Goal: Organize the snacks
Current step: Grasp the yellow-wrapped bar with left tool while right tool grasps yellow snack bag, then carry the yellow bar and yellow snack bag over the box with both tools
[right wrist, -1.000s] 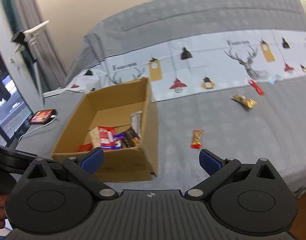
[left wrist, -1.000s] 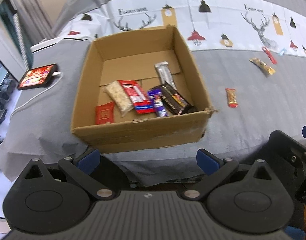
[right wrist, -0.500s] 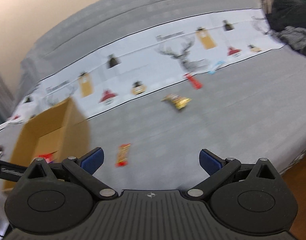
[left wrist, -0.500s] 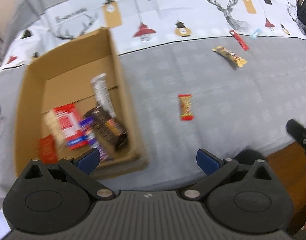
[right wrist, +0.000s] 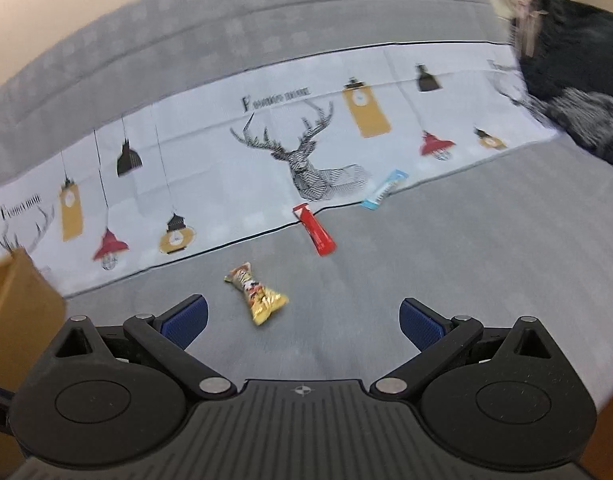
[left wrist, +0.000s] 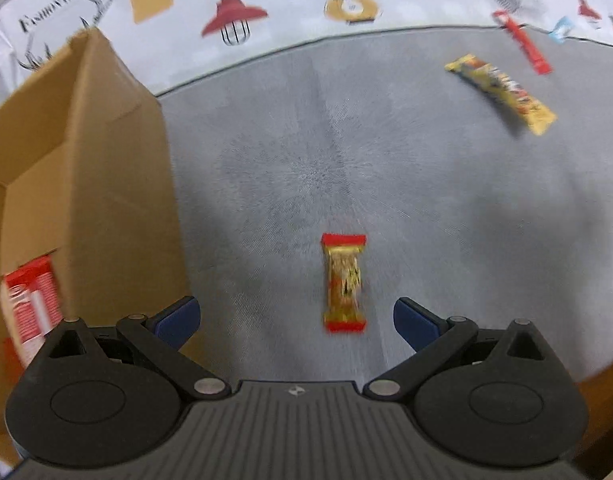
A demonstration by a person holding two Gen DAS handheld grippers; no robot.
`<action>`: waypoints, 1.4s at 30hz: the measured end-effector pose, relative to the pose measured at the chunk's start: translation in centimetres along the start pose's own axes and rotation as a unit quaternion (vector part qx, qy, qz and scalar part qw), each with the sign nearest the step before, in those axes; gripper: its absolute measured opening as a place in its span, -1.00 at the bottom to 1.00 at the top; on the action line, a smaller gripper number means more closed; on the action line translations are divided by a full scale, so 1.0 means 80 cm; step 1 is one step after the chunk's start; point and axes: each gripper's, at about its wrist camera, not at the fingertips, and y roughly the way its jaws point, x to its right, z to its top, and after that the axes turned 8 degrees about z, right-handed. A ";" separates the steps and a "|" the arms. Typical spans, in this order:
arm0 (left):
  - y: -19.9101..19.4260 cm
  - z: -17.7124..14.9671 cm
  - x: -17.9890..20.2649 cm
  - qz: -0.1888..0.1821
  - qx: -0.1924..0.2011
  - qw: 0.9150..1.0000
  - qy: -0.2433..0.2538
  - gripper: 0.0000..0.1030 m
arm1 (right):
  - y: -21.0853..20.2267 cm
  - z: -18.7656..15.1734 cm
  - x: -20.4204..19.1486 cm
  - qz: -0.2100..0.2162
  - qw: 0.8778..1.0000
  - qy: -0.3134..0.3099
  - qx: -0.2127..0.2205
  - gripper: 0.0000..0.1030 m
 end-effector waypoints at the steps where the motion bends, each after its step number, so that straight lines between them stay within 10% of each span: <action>1: 0.013 0.005 0.003 0.002 -0.006 1.000 -0.001 1.00 | 0.017 0.004 0.002 0.005 1.000 -0.005 -0.003 0.97; 13: 0.074 0.021 -0.004 -0.021 -0.033 0.999 -0.010 0.91 | 0.202 -0.010 -0.033 0.019 0.992 -0.093 -0.077 0.97; 15: 0.067 0.020 -0.009 -0.061 -0.026 0.998 -0.022 0.26 | 0.215 -0.014 -0.041 0.019 0.989 -0.119 -0.082 0.67; 16: 0.062 0.020 -0.012 -0.072 -0.024 0.997 -0.026 -0.51 | 0.218 -0.016 -0.043 0.020 0.988 -0.124 -0.088 -0.03; 17: 0.057 0.020 -0.013 -0.068 -0.021 0.997 -0.023 -0.63 | 0.216 -0.016 -0.045 0.018 0.988 -0.129 -0.086 -0.37; 28: -0.034 -0.017 -0.051 -0.071 0.051 0.996 -0.023 -0.64 | 0.083 -0.011 -0.059 0.021 0.995 -0.096 -0.032 -1.00; 39: -0.095 -0.062 -0.096 -0.065 0.092 0.992 -0.051 -0.64 | 0.039 -0.043 -0.060 -0.023 0.998 -0.061 -0.026 -0.86; 42: -0.097 -0.063 -0.103 -0.063 0.095 0.992 -0.057 -0.64 | 0.058 -0.046 -0.050 -0.019 0.997 -0.051 -0.052 0.19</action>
